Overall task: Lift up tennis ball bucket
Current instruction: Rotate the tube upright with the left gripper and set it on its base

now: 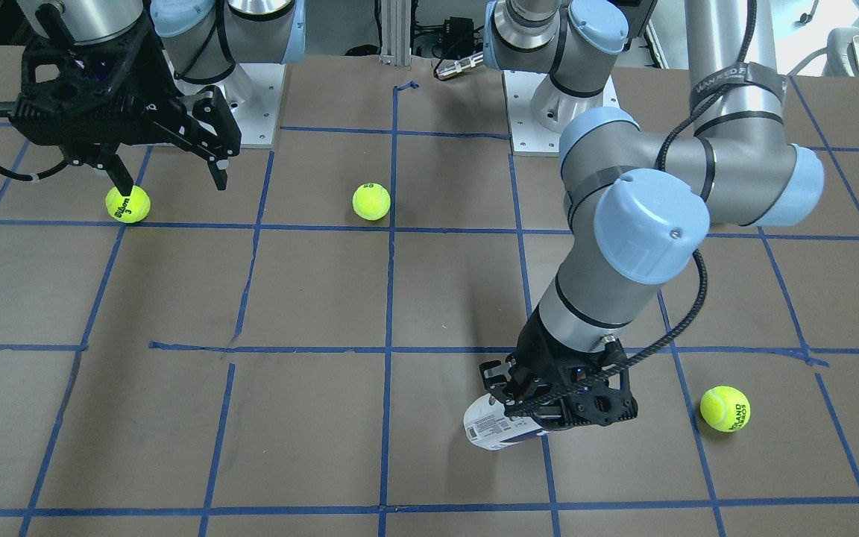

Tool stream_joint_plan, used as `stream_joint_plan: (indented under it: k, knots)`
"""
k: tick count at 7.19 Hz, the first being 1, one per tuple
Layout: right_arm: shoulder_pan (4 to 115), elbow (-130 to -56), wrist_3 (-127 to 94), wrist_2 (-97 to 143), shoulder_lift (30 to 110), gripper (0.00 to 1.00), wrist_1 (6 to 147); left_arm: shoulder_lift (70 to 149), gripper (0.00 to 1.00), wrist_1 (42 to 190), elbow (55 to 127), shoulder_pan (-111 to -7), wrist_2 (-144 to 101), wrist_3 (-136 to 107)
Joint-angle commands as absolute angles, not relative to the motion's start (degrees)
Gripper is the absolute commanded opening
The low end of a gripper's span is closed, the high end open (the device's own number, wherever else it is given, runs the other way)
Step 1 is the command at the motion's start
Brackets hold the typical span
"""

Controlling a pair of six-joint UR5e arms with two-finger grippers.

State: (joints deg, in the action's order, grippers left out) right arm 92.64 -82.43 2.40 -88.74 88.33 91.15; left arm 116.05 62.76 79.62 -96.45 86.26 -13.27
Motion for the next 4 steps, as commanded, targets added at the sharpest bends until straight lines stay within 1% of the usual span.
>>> stream_joint_plan:
  k: [1, 4]
  knots:
    - [92.6, -82.4, 2.5, -88.8, 88.3, 1.00, 91.1, 116.9, 0.00, 60.3, 79.6, -100.8, 94.3, -10.7]
    - [92.6, -82.4, 2.5, -88.8, 88.4, 1.00, 91.1, 117.4, 0.00, 58.5, 80.3, -101.2, 94.0, -11.6]
